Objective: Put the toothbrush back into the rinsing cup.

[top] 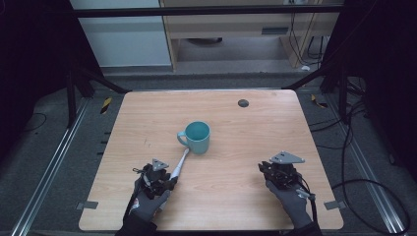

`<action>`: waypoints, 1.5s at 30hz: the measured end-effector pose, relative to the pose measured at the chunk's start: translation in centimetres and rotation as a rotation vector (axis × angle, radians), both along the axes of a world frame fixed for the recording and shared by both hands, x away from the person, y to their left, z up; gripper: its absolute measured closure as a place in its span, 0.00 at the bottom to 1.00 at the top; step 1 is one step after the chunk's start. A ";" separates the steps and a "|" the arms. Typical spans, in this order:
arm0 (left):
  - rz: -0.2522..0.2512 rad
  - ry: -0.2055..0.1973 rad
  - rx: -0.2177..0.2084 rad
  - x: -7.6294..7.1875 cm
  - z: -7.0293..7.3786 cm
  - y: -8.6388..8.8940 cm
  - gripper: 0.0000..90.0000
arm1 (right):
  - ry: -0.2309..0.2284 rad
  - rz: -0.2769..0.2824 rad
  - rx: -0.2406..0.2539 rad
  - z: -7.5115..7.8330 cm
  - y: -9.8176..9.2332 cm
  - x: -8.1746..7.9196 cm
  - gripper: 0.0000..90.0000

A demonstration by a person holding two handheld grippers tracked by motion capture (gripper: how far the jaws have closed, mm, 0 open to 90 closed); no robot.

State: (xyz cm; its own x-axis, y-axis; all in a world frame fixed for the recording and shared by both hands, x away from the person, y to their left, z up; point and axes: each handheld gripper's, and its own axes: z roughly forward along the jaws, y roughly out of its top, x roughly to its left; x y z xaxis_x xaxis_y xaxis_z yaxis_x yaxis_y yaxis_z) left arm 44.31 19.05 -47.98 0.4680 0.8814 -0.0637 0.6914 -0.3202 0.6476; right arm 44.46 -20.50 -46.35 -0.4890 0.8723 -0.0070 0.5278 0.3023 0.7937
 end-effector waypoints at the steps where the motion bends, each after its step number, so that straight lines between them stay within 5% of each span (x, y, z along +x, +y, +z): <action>1: 0.000 0.001 0.000 0.0 0.0 0.0 0.73 | 0.002 0.000 0.002 0.0 0.0 0.0 0.87; 9: -0.024 0.004 -0.005 0.1 0.0 0.2 0.71 | 0.005 0.000 0.003 0.0 0.0 0.0 0.87; 18: -0.064 -0.007 -0.043 -0.1 2.0 1.2 0.61 | 0.004 0.000 0.006 0.0 -0.2 0.0 0.87; 30: -0.110 0.040 0.008 -0.1 3.3 2.2 0.53 | 0.008 -0.002 0.005 -0.1 -0.4 0.0 0.85; 45: -0.166 0.137 0.096 0.2 2.6 1.5 0.47 | 0.010 -0.002 -0.010 0.0 -0.2 0.1 0.85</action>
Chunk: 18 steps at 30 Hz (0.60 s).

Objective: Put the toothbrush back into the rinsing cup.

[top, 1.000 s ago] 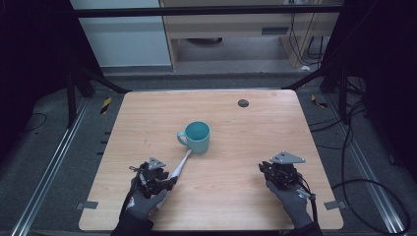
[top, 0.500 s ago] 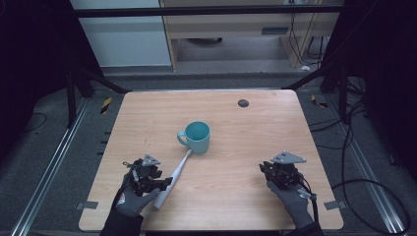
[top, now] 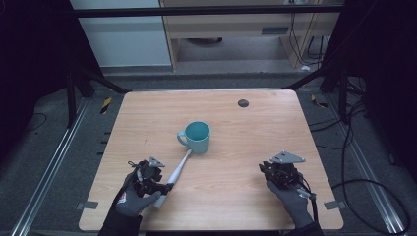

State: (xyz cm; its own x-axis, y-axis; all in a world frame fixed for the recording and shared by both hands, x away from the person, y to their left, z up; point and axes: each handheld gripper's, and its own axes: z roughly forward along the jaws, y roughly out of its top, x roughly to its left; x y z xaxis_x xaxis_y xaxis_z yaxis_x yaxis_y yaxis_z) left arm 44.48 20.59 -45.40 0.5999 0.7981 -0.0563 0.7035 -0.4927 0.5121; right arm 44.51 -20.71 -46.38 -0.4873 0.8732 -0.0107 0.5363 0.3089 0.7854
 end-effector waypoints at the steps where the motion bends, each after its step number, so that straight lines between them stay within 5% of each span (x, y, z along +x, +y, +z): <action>1: -0.001 0.005 0.004 0.0 -0.1 0.0 0.47 | 0.000 0.000 0.000 0.0 0.0 0.0 0.85; 18: 0.010 0.102 0.072 1.4 -1.0 -1.0 0.55 | 0.002 0.003 -0.006 -0.1 0.1 0.1 0.85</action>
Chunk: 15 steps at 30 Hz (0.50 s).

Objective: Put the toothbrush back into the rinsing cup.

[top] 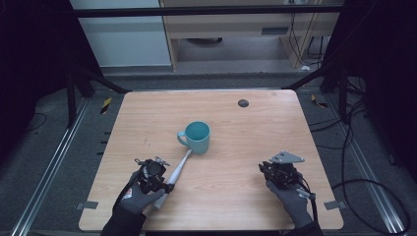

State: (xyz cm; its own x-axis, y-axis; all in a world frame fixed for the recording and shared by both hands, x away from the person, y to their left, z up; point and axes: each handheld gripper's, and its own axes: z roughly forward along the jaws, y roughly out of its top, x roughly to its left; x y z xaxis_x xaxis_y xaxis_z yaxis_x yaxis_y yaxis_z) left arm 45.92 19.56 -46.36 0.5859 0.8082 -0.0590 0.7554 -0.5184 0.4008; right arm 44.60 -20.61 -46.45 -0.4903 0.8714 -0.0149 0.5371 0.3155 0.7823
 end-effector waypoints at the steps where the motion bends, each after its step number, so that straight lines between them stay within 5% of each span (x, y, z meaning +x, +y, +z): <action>1: 0.001 0.005 0.007 0.1 -0.1 -0.1 0.56 | 0.000 0.000 0.001 0.0 0.0 0.0 0.85; 15: 0.018 0.040 0.030 0.4 -0.4 -0.5 0.71 | 0.001 0.003 -0.003 0.0 0.1 0.1 0.86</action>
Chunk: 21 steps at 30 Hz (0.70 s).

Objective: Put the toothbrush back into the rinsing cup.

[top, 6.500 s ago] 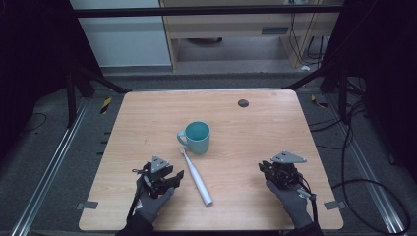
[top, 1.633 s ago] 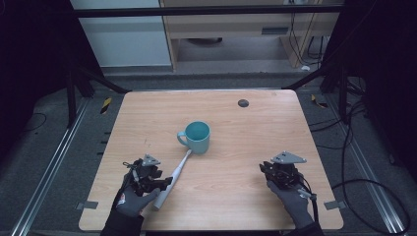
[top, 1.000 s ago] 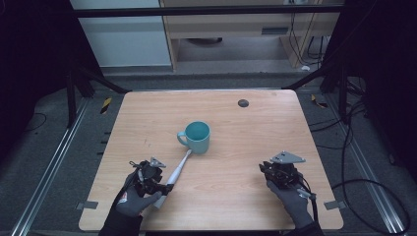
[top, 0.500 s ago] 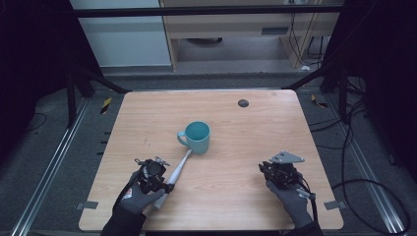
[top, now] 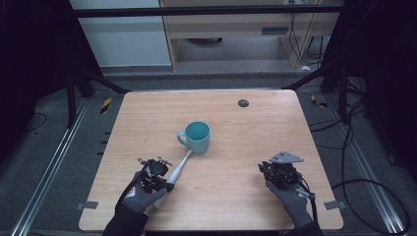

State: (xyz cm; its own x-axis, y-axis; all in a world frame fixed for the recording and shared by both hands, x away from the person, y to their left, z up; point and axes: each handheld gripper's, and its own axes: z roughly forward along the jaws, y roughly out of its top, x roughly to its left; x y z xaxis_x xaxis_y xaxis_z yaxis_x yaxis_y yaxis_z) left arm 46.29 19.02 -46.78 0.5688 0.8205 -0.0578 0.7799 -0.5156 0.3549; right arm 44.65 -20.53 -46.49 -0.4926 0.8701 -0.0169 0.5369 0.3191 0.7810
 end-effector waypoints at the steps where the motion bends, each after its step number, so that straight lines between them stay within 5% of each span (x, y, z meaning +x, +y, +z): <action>1: 0.000 0.000 0.004 0.0 0.0 0.0 0.71 | 0.001 -0.001 0.000 0.0 0.0 0.0 0.86; 14: 0.034 0.001 0.013 -0.1 0.2 0.6 0.73 | 0.001 0.000 0.002 0.0 0.0 0.0 0.86; 21: 0.025 -0.048 -0.028 -1.1 1.6 1.4 0.73 | 0.002 -0.004 0.003 0.0 -0.1 0.0 0.86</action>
